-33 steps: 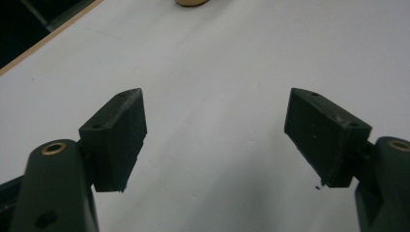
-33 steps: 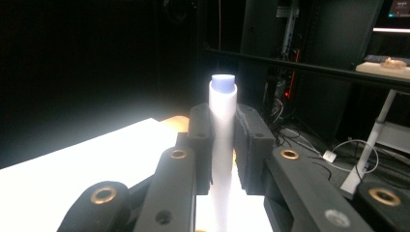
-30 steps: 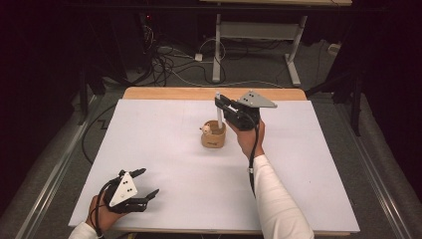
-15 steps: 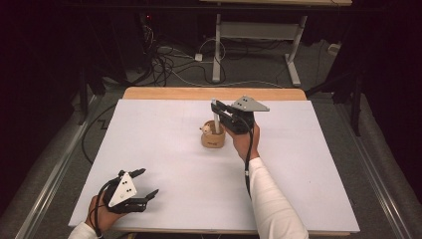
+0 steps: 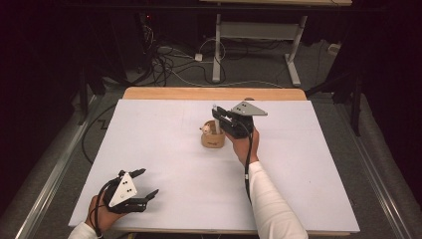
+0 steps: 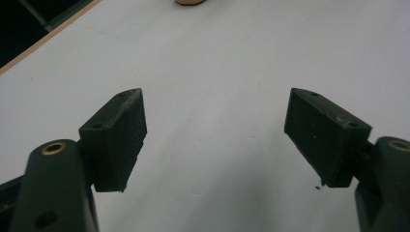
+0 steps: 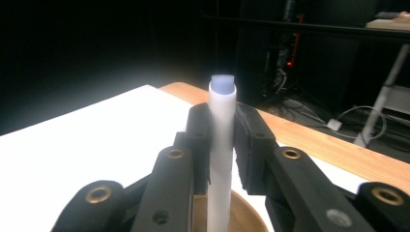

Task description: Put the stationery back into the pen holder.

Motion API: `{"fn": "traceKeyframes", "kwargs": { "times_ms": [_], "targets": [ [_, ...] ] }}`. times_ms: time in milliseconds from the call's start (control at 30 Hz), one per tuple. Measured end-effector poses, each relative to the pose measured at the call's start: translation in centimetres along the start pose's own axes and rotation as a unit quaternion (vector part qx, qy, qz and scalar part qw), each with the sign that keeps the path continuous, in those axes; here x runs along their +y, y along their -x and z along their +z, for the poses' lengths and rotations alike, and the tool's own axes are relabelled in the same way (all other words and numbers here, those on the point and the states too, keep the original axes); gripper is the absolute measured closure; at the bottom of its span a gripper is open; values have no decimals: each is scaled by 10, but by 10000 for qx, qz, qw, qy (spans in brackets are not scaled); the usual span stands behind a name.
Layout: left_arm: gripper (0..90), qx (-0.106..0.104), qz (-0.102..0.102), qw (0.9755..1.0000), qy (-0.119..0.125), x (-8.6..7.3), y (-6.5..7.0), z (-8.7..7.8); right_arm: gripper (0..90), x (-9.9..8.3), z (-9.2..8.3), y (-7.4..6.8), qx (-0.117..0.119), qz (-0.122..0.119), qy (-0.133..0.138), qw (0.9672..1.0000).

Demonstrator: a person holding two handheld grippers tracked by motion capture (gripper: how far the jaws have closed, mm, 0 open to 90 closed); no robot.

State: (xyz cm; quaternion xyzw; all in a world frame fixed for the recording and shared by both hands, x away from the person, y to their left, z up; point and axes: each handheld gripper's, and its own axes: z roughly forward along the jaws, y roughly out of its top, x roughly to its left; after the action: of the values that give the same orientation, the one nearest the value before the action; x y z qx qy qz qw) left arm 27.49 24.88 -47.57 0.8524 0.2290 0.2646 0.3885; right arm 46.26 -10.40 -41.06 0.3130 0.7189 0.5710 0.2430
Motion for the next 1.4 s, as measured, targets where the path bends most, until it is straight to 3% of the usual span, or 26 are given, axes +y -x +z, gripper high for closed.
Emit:
{"fn": "traceKeyframes", "kwargs": {
  "times_ms": [167, 533, 833, 1400],
  "targets": [
    [223, 5, 16, 10000, -6, 0, -1, -1, 674, 2, -2, -1, -65, -54, -20, 10000],
    [223, 26, 14, 10000, 8, 1, 0, 0, 635, 5, -14, 0, -173, -189, 2, 9997],
    [223, 38, 31, 10000, -21, 1, 1, 0, 565, 13, -30, 1, -313, -461, 46, 9984],
    [223, 63, 71, 9999, -63, 2, 1, 1, 253, 25, -67, -3, -636, -733, -6, 9953]
  ]
}}
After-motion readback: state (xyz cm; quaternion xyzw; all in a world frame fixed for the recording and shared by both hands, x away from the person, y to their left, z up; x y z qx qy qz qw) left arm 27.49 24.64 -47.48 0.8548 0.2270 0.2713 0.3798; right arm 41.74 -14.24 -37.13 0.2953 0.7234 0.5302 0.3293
